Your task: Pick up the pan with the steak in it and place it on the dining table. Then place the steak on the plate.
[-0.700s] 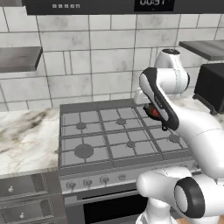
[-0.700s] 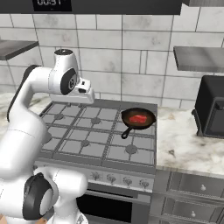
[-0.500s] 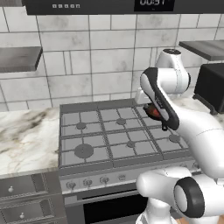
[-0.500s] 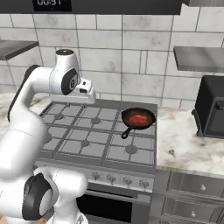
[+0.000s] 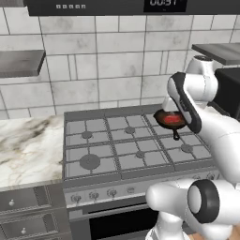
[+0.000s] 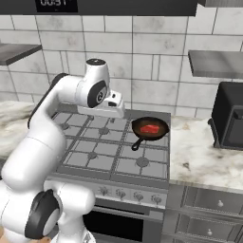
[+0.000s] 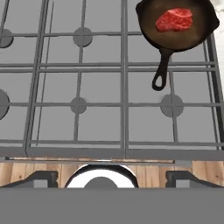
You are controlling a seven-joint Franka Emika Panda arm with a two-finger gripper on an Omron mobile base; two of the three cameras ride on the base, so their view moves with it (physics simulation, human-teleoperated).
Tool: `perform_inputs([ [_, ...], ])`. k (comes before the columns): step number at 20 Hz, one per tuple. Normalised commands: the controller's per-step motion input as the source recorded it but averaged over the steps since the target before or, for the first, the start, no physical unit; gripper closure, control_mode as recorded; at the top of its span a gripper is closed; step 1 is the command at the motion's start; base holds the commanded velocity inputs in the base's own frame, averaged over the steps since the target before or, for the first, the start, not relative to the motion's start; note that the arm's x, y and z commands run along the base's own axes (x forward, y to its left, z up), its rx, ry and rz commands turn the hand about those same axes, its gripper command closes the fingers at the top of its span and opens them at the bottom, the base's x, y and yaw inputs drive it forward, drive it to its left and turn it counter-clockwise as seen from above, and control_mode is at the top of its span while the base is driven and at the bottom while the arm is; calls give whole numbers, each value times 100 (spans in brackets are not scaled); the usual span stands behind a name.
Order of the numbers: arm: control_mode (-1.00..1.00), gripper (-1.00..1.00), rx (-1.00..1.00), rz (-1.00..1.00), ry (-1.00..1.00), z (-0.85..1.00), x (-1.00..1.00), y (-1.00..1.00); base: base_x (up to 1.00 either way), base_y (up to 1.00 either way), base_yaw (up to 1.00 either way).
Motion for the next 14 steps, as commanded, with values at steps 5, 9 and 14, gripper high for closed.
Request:
perform_inputs([
  [5,-100,-100,0,-4,3,-25,27,-64,0,0,0],
  [9,-100,-100,-4,0,0,-31,33,-45,0,0,0],
  [14,-100,-100,-6,0,0,-33,35,-23,0,0,0],
])
